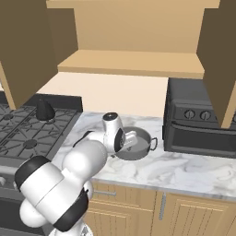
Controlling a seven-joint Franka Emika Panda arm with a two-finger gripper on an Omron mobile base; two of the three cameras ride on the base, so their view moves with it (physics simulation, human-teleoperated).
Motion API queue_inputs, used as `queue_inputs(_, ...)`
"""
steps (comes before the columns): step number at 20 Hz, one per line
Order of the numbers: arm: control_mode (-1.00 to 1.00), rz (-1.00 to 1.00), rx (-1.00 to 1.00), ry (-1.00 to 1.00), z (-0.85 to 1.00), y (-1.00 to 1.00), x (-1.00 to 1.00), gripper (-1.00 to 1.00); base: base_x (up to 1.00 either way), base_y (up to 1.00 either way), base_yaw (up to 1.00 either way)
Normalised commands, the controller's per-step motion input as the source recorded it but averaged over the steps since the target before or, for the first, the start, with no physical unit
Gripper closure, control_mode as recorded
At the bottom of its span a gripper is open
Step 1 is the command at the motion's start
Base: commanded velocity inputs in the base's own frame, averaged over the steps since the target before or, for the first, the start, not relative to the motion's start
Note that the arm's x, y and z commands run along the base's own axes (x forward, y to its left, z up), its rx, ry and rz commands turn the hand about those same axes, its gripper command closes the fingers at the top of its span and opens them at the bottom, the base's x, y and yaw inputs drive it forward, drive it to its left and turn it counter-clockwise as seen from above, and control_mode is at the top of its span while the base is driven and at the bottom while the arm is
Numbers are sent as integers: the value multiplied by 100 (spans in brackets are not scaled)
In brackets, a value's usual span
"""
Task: Pick the kettle from the cabinet and place it on a stove burner. Then pick the pot from the counter and place it on another stove burner. Finally, turn both burners on.
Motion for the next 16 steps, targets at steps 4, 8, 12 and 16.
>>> queue_inputs(4,-100,4,0,0,6,-16,3,-100,0,0,0)
queue_inputs(8,-100,11,0,0,0,-8,30,-100,0,0,0)
queue_inputs(12,-100,14,0,2,0,-9,38,-100,0,0,0)
queue_inputs(16,-100,16,0,3,0,-11,38,-100,0,0,0)
